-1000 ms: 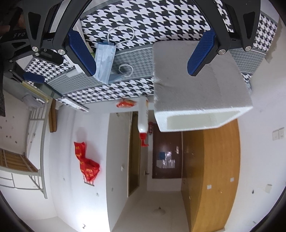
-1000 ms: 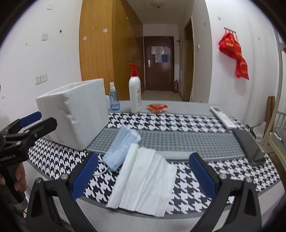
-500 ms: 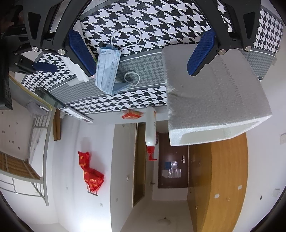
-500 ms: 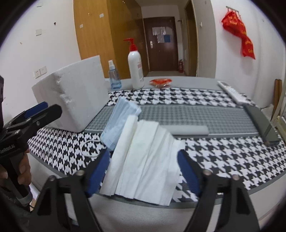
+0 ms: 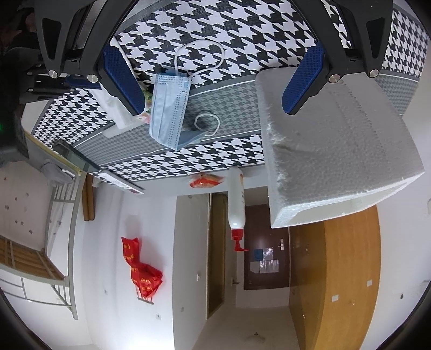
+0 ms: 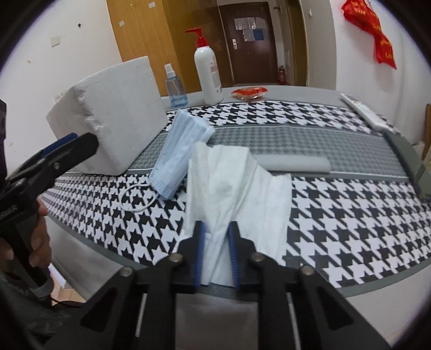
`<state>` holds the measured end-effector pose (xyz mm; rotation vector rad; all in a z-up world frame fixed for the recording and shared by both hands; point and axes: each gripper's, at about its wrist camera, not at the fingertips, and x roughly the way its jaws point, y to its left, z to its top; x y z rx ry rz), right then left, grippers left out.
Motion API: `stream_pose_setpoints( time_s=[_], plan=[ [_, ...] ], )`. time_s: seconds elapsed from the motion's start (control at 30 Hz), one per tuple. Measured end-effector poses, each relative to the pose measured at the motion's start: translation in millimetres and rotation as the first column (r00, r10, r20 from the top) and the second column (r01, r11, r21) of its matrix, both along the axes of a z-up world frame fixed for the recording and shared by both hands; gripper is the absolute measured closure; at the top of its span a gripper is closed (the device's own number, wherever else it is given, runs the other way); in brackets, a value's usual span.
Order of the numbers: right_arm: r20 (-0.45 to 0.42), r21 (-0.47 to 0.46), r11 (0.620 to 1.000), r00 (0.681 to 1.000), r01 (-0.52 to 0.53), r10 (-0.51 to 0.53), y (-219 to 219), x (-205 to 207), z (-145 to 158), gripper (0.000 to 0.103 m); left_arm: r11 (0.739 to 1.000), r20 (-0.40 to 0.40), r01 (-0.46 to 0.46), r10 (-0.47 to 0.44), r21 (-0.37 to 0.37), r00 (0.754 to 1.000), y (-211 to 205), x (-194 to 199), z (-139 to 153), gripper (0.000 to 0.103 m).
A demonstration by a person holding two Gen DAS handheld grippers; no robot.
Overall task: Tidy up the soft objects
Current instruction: 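Grasp the white tissues with the right tool while the left tool grasps the blue mask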
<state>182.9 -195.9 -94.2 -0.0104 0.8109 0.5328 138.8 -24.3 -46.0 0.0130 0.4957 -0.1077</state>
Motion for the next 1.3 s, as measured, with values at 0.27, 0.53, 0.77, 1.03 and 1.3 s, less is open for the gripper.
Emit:
stream_pose_setpoints(
  time_s=[0.27,0.53,0.77,1.03,1.3],
  plan=[
    [0.067,0.074,0.997,0.998,0.003,-0.008,-21.2,-8.2,21.8,0.092,1.0,-0.006,0.013,-0.013,0.013,1.0,-10.4,6.5,0.2,0.001],
    [0.072,0.029,0.999,0.997,0.033,-0.035,-20.1,-9.6,20.5,0.09,0.999,-0.032,0.032,-0.031,0.024,0.999,-18.1,17.5,-2.5,0.001],
    [0.08,0.023,0.999,0.996,0.043,-0.044,-26.5,-8.6,19.1,0.062,0.996,-0.091,0.081,-0.078,0.03,0.993,-26.8,33.2,-12.7,0.001],
    [0.063,0.027,0.999,0.997,0.043,-0.044,-29.7,-3.6,14.3,0.061,0.991,-0.236,0.13,-0.122,0.02,0.964,-35.2,57.7,-34.8,0.024],
    [0.046,0.021,0.999,0.998,0.037,-0.038,-29.6,0.7,9.6,0.061,0.988,-0.296,0.154,-0.139,0.03,0.945,-39.9,68.6,-43.6,0.033]
  ],
)
